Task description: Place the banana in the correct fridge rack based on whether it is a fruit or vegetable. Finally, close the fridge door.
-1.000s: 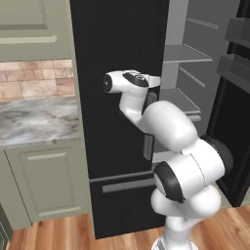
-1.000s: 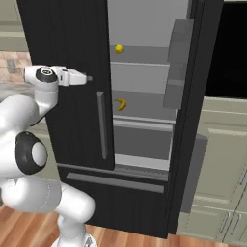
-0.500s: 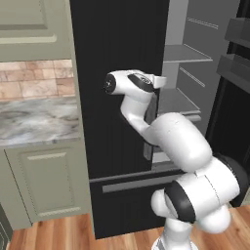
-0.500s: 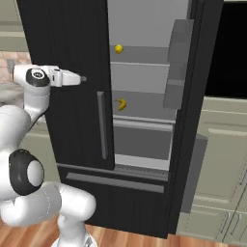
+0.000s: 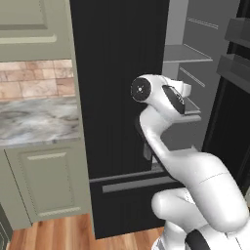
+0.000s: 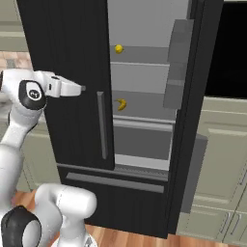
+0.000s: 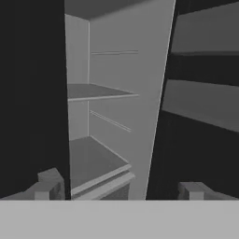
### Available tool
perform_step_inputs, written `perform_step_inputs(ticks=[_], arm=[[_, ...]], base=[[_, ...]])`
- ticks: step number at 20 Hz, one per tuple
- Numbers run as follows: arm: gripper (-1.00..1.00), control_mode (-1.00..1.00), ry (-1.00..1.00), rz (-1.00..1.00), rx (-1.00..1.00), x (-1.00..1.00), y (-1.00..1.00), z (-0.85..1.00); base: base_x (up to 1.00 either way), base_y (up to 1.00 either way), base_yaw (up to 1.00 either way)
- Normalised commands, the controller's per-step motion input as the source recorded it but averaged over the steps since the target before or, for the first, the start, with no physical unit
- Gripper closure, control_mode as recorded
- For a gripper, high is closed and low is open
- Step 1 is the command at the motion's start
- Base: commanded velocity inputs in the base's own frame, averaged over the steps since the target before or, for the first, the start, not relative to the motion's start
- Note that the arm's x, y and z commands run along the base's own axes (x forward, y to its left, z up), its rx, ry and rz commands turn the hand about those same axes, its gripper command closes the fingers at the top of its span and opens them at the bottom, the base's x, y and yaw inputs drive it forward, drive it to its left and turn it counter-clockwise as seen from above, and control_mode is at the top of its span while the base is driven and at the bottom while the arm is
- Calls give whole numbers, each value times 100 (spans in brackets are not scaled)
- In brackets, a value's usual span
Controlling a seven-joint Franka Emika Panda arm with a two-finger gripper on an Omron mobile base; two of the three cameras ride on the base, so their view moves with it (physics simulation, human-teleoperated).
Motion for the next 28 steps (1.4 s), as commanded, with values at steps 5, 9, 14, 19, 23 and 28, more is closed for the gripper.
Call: perform_step_inputs(ticks=[5,9,14,19,23,28], arm=[[-100,-100,6,21,8,-100,-35,7],[-100,-100,11,24,7,-100,-21,1],[-100,-100,11,17,2,-100,-5,-1],[-100,-100,11,24,2,-100,0,-2],[-100,-100,9,14,8,-100,-27,0],[-100,-100,13,-8,6,-100,-83,0]], base=[[0,0,0],[0,0,0],[0,0,0],[0,0,0],[0,0,0],[0,0,0]])
